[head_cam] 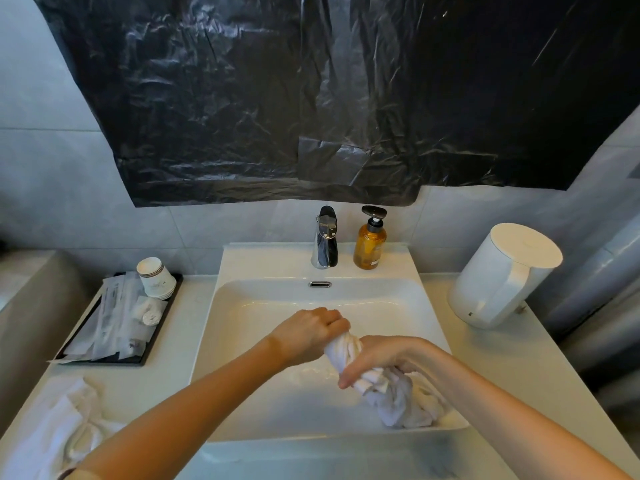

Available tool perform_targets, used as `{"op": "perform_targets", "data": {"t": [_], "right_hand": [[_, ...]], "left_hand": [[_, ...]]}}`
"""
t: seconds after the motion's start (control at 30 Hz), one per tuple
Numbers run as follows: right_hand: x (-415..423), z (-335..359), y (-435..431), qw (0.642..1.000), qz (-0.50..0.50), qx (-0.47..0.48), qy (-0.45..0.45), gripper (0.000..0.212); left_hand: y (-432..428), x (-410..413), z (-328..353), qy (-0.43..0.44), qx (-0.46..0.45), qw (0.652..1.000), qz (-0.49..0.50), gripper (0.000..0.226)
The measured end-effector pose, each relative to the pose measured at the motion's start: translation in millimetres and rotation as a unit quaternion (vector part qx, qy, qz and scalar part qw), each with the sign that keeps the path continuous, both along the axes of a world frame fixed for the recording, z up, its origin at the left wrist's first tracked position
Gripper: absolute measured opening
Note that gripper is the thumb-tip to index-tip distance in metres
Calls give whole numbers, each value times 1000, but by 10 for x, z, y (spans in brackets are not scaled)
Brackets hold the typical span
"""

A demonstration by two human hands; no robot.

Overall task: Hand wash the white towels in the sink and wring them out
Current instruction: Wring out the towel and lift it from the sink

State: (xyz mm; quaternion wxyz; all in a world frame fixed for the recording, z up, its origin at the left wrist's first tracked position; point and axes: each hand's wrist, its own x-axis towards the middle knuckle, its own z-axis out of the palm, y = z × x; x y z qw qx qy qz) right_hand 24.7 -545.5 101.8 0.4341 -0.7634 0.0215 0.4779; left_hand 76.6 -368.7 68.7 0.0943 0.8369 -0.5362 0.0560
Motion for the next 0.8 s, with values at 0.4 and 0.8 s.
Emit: {"op": "perform_targets", "data": {"t": [0.4, 0.8], "right_hand": [[-222, -615, 401, 883, -13, -366, -295, 35], [-192, -585, 265, 856, 15, -366, -365, 69]], "left_hand": [[-284, -86, -91, 41, 331, 934, 129, 39], [-186, 8, -79, 141, 255, 939, 184, 48]]}}
